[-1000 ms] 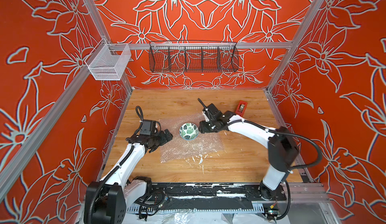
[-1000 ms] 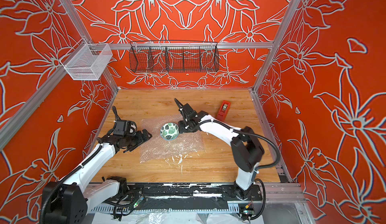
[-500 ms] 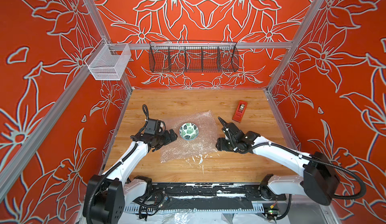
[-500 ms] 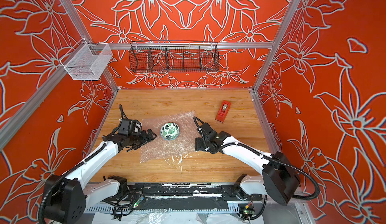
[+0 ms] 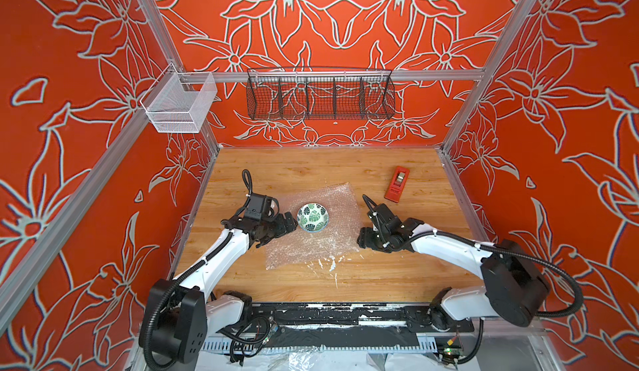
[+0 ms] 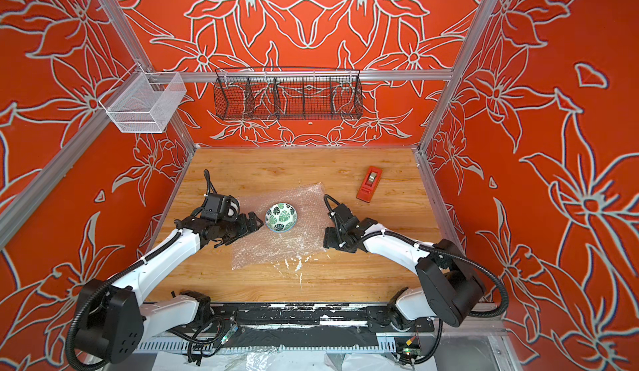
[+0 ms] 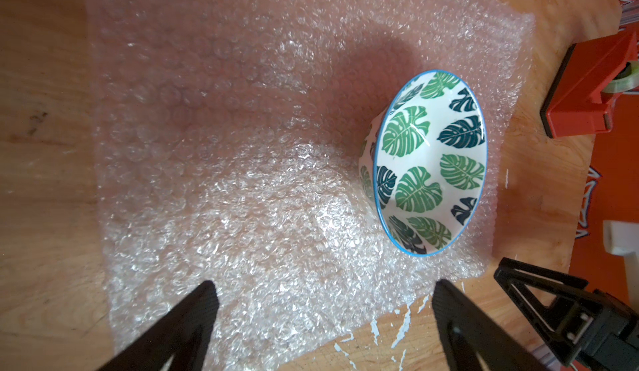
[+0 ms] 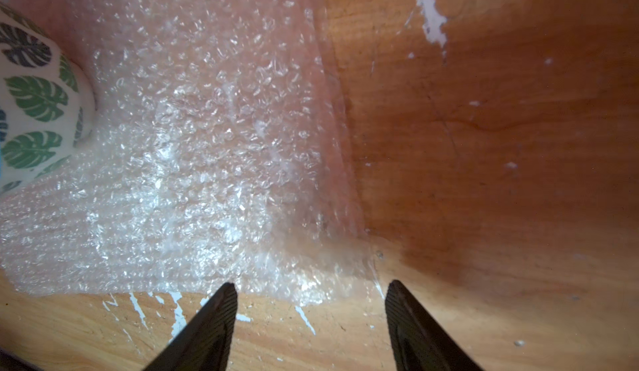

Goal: Wrap bowls in bubble wrap
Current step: Wrap the bowl in bubble wrap.

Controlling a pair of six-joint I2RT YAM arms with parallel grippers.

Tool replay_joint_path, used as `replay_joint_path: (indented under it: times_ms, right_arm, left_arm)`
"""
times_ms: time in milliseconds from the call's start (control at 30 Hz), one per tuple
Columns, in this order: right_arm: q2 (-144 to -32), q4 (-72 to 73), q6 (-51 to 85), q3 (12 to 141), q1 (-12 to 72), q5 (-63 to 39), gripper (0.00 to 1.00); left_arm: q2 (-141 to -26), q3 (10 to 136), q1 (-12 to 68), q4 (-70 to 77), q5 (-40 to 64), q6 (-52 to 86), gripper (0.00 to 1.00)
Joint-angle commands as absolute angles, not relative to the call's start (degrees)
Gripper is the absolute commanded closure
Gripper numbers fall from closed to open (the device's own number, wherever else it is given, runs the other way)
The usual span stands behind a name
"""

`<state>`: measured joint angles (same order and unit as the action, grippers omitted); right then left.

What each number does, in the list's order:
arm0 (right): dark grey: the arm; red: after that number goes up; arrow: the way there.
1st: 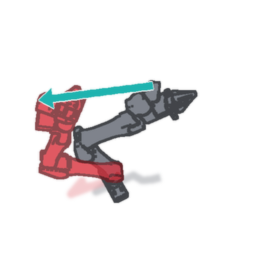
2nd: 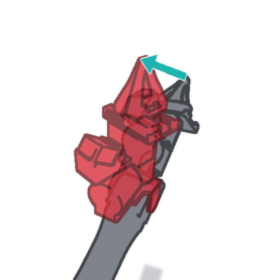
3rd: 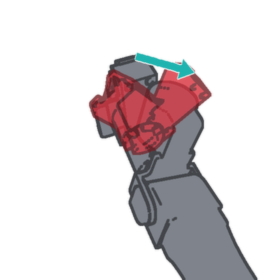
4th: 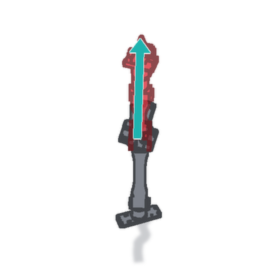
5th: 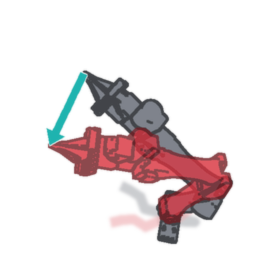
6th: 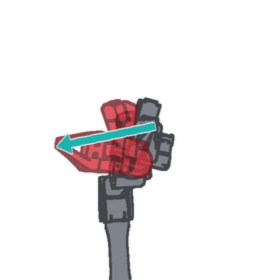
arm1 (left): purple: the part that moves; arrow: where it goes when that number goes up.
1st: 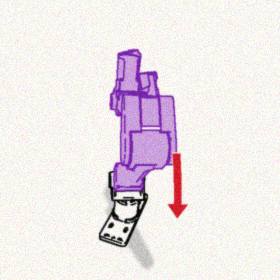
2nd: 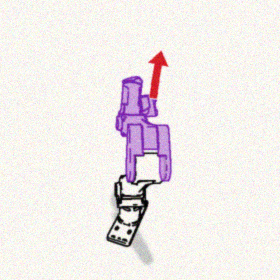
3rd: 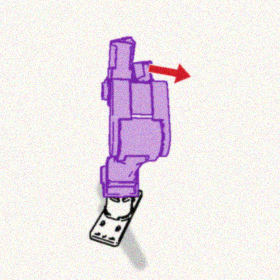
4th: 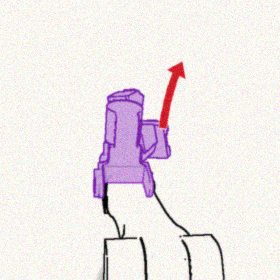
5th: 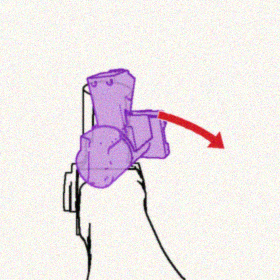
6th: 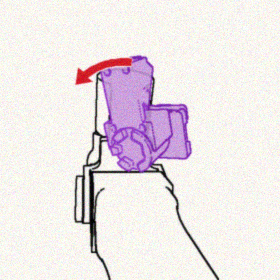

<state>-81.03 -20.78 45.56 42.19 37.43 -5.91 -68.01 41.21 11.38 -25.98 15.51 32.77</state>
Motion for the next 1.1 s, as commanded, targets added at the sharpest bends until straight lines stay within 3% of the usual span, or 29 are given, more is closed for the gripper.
replay_joint_path:
  times_ms: [0,267,367,633,733,900,1067]
  right_arm:
    - [-82.90,-18.00,47.02,41.71,37.18,-7.75,0.31]
    - [-84.72,-13.64,47.41,40.59,37.19,-10.28,0.39]
    - [-85.30,-12.03,47.25,40.54,37.18,-10.97,0.47]
    - [-86.43,-6.34,45.53,43.52,37.26,-13.92,0.82]
    - [-87.56,-4.58,44.94,46.28,37.27,-16.30,0.88]
    - [-91.40,1.18,45.21,50.89,38.34,-22.59,0.95]
    - [-96.68,6.51,45.96,57.07,41.04,-25.57,0.95]
  left_arm:
    - [-68.83,42.60,11.90,-25.40,14.85,31.93,0.03]
    - [-70.38,42.98,12.60,-24.30,15.11,31.23,0.03]
    - [-70.93,43.07,12.83,-23.87,14.96,31.09,0.03]
    - [-72.41,43.35,13.10,-22.61,14.60,30.32,0.03]
    - [-73.16,44.09,13.26,-22.24,14.47,29.75,0.03]
    - [-73.74,45.35,13.38,-21.86,13.82,29.31,0.03]
    - [-74.01,45.22,13.50,-20.96,13.80,28.82,0.03]
